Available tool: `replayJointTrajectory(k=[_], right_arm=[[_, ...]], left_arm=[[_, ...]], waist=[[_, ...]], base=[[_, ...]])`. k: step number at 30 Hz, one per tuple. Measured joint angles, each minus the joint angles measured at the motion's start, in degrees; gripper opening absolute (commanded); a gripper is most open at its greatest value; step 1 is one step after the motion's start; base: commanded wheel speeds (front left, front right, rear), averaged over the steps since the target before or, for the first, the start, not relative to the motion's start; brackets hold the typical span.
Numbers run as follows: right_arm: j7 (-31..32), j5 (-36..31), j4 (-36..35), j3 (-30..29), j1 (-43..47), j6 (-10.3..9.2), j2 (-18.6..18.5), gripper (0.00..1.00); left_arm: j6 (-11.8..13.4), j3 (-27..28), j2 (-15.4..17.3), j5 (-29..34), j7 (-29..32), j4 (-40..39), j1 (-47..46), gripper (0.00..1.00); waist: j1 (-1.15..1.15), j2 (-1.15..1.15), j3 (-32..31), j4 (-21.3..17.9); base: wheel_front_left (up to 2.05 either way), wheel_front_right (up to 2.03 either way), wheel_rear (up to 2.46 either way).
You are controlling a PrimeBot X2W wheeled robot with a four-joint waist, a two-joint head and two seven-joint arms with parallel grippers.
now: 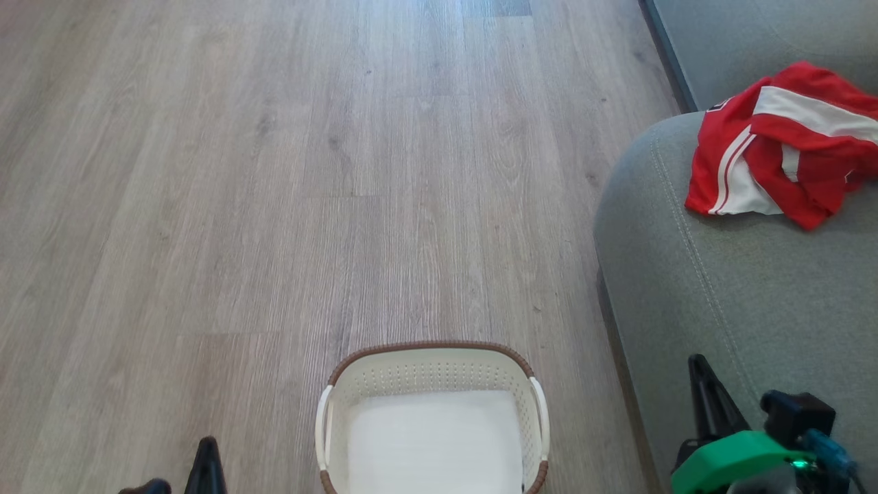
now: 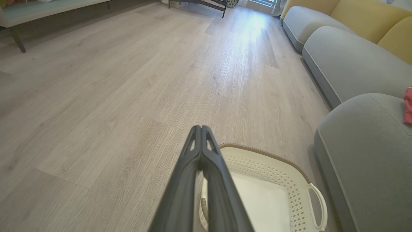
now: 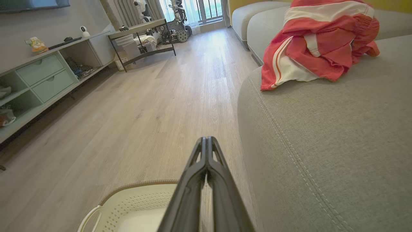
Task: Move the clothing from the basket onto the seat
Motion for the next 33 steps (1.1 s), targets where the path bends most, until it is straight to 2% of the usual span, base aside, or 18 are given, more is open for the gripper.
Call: replayJointTrajectory(k=[33], right_arm=[[5.3, 20.7, -0.5, -1.6, -1.0, 0.00, 0.1, 0.00]], left_arm=[[-5.1, 2.6, -0.5, -18.8, 5.2, 1.5, -4.7, 0.00]], waist=[[0.00, 0.00, 0.8, -0.2]], base=[[0.00, 0.00, 0.00]])
